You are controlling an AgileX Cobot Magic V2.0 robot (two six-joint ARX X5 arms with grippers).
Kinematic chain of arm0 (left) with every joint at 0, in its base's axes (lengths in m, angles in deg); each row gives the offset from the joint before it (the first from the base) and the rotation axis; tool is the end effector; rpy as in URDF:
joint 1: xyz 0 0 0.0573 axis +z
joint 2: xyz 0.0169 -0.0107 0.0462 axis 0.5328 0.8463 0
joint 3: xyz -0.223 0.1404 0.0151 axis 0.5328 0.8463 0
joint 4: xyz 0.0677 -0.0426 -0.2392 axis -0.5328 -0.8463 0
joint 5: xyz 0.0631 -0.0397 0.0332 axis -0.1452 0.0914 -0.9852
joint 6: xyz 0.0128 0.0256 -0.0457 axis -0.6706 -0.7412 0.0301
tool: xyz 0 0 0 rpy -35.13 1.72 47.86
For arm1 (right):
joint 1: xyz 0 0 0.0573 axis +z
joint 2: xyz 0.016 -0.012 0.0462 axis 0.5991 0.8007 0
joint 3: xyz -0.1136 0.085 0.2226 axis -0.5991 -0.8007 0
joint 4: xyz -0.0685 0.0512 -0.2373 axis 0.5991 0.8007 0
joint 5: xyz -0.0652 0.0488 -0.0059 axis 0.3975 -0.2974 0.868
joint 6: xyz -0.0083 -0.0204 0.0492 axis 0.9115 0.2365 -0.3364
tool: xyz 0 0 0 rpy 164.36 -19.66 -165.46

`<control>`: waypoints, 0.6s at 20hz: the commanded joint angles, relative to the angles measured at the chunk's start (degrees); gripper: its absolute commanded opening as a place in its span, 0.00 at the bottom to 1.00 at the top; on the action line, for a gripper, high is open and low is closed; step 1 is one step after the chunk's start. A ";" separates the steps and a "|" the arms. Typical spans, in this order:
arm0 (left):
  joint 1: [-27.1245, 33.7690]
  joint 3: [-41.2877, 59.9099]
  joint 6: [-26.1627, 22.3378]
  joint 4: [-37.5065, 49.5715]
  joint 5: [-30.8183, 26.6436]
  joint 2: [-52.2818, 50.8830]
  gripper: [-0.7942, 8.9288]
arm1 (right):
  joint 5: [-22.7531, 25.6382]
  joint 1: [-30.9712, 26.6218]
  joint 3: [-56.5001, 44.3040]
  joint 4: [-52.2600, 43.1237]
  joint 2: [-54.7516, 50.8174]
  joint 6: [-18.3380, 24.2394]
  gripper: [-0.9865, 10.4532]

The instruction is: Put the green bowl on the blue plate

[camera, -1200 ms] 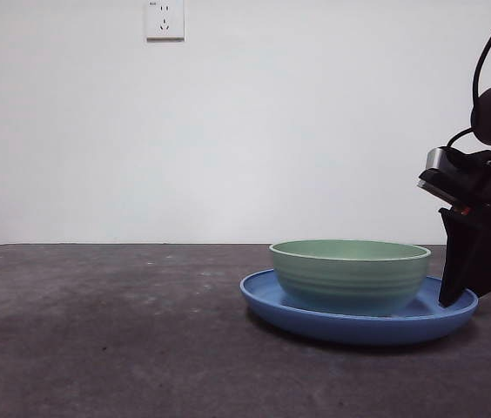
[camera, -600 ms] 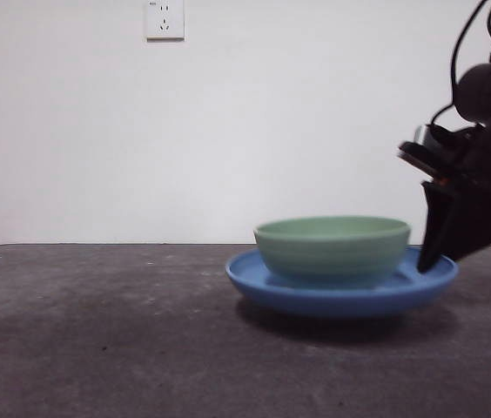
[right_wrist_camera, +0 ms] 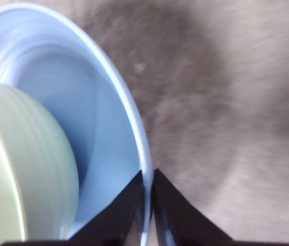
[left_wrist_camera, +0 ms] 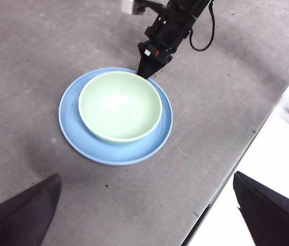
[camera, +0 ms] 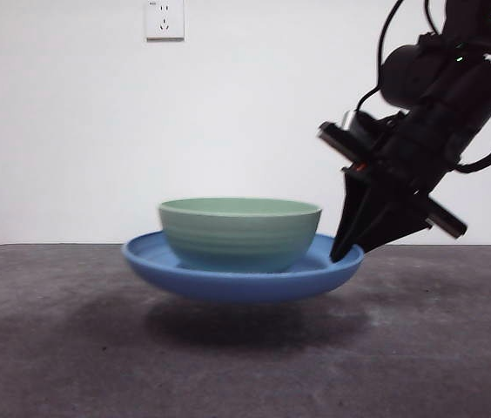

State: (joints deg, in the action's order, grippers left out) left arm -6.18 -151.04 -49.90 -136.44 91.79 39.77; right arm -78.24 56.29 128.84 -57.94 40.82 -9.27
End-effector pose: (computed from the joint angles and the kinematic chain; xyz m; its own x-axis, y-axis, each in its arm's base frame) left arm 0.0744 -0.0665 0.3898 0.5002 -0.6588 -0.5620 0.7764 0.6286 -0.0459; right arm 0.3093 0.1251 0.1880 0.1858 0.6105 -0.7699 -0.2400 0.7880 0.5669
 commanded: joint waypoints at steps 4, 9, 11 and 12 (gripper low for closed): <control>-0.26 -0.55 0.13 0.72 0.17 0.31 0.76 | -0.02 1.88 1.11 -1.38 4.33 -2.10 0.09; -0.26 -0.55 0.13 0.74 0.17 0.31 0.76 | 3.52 2.10 1.11 -1.55 4.72 -2.21 0.09; -0.26 -0.55 0.13 0.74 0.17 0.31 0.76 | 3.50 2.10 1.11 -1.14 4.72 -2.27 0.10; -0.26 -0.55 0.13 0.74 0.17 0.31 0.76 | 3.50 2.14 1.11 -0.94 4.72 -2.43 0.12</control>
State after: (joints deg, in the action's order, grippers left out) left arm -6.18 -151.04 -49.90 -136.42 91.79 39.77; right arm -74.35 58.10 128.84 -58.53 44.58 -10.98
